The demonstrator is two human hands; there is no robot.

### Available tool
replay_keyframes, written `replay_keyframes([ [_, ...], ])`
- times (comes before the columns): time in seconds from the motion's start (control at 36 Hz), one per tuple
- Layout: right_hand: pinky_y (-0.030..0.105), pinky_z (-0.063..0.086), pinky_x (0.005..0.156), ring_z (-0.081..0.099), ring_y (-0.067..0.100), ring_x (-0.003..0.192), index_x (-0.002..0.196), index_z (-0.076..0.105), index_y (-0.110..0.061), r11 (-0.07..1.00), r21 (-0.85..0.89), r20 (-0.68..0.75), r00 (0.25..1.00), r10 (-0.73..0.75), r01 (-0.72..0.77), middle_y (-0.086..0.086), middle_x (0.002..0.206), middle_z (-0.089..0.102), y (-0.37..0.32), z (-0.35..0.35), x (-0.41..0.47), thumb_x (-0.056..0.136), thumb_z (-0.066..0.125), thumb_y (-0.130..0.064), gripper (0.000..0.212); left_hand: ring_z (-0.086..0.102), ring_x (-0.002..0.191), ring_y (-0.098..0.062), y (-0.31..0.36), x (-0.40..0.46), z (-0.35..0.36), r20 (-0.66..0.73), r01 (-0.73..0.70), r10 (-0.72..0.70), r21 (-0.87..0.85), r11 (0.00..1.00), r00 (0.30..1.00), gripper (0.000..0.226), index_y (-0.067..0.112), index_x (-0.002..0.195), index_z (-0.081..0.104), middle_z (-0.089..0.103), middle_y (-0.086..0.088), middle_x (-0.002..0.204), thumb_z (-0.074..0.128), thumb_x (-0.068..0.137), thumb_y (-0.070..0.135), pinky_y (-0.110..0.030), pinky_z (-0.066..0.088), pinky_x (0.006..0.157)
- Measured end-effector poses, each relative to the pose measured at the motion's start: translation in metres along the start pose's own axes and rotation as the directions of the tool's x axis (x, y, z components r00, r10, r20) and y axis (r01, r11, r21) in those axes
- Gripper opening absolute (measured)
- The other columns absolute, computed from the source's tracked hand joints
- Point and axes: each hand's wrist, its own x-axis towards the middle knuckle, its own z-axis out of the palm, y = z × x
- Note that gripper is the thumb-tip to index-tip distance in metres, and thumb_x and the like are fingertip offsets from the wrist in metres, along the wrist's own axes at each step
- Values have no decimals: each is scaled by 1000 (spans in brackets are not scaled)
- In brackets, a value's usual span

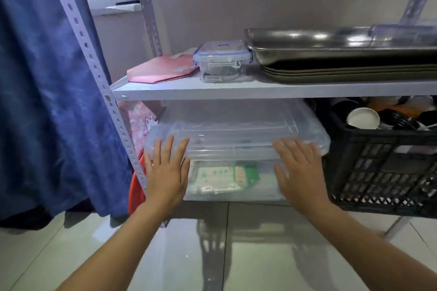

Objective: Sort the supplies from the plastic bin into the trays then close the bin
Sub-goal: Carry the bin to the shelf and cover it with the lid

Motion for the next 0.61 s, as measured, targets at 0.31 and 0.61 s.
replay_keyframes([
  [0.31,58,2,120,-4,35,152,158,3,-18,974,-205,129,989,-76,102,12,164,11,18,31,26,82,43,-64,97,9,152,-32,-16,42,25,-61,-20,25,91,996,998,56,29,154,29,21,-10,163,18,102,46,-54,3,121],
  [0.61,55,-4,118,10,36,148,153,13,-21,981,-193,152,988,2,27,12,158,22,28,61,71,76,42,-69,95,8,150,-36,-6,79,50,-86,27,-27,6,1000,996,46,24,149,35,28,-13,157,35,105,36,-56,8,121],
])
